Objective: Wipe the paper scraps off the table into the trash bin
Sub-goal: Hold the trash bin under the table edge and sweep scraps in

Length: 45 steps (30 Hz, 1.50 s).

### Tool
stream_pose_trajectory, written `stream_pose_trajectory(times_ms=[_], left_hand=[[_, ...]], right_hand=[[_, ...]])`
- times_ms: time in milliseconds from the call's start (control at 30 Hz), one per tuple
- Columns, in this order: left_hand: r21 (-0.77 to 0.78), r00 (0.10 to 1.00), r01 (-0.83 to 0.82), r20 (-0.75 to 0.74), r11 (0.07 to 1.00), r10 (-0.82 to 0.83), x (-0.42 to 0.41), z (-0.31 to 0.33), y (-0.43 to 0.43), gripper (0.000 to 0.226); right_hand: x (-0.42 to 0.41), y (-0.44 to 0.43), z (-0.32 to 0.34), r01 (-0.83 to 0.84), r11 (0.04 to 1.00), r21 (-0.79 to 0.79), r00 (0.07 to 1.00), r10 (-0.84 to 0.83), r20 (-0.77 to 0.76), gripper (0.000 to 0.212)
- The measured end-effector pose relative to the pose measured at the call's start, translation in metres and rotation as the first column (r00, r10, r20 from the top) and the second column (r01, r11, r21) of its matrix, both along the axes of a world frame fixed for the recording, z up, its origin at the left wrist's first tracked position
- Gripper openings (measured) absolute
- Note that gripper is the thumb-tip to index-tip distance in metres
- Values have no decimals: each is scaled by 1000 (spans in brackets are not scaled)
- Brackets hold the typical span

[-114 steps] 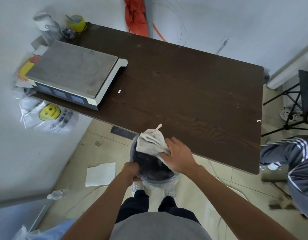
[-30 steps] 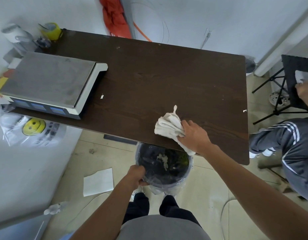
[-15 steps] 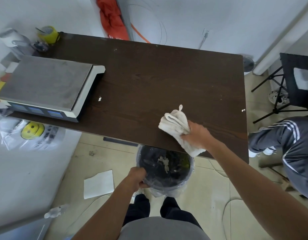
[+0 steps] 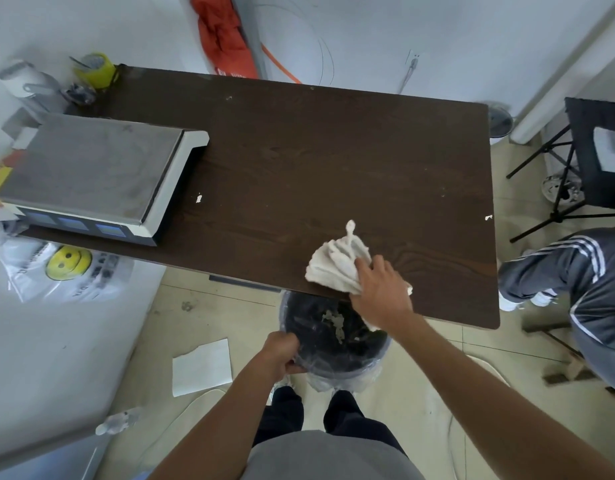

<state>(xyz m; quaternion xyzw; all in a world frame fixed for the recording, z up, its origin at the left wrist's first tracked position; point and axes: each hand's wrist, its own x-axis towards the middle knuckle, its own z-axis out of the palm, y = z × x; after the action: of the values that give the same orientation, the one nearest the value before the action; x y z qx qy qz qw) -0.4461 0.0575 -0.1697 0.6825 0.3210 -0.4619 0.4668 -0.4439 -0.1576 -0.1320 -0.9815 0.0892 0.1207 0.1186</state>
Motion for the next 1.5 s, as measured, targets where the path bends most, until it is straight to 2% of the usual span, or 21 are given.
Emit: stream_pose_trajectory(times_ms=[67, 200, 300, 400, 500, 700, 867, 967, 1067, 1167, 1267, 1333, 1400, 1500], left_hand=[[-12, 1000, 3, 5, 1000, -3, 0, 0, -1, 31], [-15, 1000, 5, 9, 1000, -5, 2, -1, -1, 31], [-11, 1000, -3, 2, 1000, 3, 3, -3, 2, 28], [-5, 999, -36, -8, 999, 36, 4, -3, 4, 23], [-3, 998, -70, -6, 998, 70, 4, -3, 2, 21], [10, 997, -80, -6, 997, 80, 5, -4, -1, 26], [35, 996, -88, -13, 995, 89, 9, -1, 3, 25], [50, 995, -97, -31, 994, 98, 13, -2, 11, 26], [38, 995, -79, -60, 996, 81, 17, -1, 21, 18], [48, 990, -120, -68, 992, 123, 18, -2, 31, 20], [76, 983, -167, -66, 983, 173, 20, -6, 41, 23], [76, 984, -162, -62, 984, 167, 22, -12, 47, 26], [97, 982, -170, -69, 981, 177, 25, -14, 53, 24], [106, 979, -179, -76, 978, 187, 33, -17, 63, 23]], right_hand=[[-1, 14, -2, -25, 998, 54, 999, 27, -19, 48], [7, 7, 6, 130, 975, 183, 991, -132, -2, 55], [9, -31, 14, 306, 940, 152, 948, -315, 37, 55], [-2, -73, 10, 534, 840, 92, 840, -540, 52, 53], [-12, -76, 0, 611, 792, 21, 791, -611, 24, 52], [13, -8, -7, 447, 894, 37, 894, -447, 4, 50], [39, 50, -5, 239, 953, 188, 971, -230, -68, 54], [54, 60, -1, 118, 955, 271, 990, -92, -108, 56], [75, 49, 6, 147, 945, 293, 988, -152, -7, 53], [99, 27, 10, 241, 949, 204, 964, -259, 64, 54], [110, 18, 2, 281, 949, 144, 959, -284, 5, 54], [108, 30, -3, 251, 958, 139, 968, -251, -16, 52], [100, 52, -7, 142, 978, 150, 990, -143, -2, 50], [85, 90, -9, -106, 978, 179, 994, 110, -10, 48]])
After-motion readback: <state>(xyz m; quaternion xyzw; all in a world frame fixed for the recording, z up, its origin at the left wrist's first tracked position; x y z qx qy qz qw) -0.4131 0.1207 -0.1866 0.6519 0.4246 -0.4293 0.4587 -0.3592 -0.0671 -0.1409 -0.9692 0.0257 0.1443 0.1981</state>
